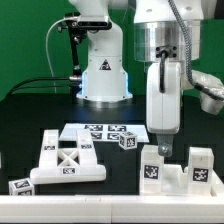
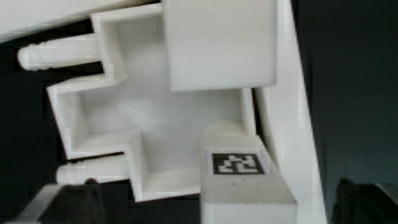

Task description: Assemble chair

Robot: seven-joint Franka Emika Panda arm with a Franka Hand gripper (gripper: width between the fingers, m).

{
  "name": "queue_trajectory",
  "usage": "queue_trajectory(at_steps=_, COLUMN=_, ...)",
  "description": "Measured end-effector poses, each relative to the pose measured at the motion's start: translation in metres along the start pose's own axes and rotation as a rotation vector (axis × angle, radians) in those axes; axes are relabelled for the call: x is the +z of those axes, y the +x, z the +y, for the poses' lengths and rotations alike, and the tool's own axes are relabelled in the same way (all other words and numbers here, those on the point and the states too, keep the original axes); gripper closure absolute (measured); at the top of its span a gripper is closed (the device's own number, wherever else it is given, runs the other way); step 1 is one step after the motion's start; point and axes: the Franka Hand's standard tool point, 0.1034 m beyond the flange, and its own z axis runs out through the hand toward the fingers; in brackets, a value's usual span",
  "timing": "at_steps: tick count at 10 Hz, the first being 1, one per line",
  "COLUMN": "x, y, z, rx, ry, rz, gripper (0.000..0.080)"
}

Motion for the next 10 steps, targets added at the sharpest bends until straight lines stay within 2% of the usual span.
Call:
queue_trajectory(at_steps=3, x=-0.002, y=-0.005, z=0.002, rx=-0.097, ry=0.002, rz=-0.003, gripper=0.0151)
queue_trajectory(at_steps=4, x=-0.005, y=-0.005, z=0.007, rx=-0.176, ry=0.015, rz=-0.006, gripper=0.0151)
queue_trajectory(at_steps=5, x=-0.007, y=-0.002, z=0.016, rx=-0.343, ry=0.018, rz=-0.007, gripper=0.0151)
queue_trajectory(at_steps=6, x=-0.008, y=-0.002, z=0.024, rx=-0.460, ry=0.011, rz=-0.009, gripper=0.0151)
queue_trajectory(at_steps=7, x=-0.007, y=-0.002, z=0.027, rx=-0.607, ry=0.016, rz=0.007, gripper=0.0151)
queue_trajectory(at_steps=8, x=-0.006, y=-0.003, z=0.027, rx=-0.656, ry=0.025, rz=0.020, gripper=0.0151)
queue_trajectory(at_steps=10, x=-0.005, y=-0.002, z=0.027, rx=-0.779, ry=0.024, rz=0.022, gripper=0.0151)
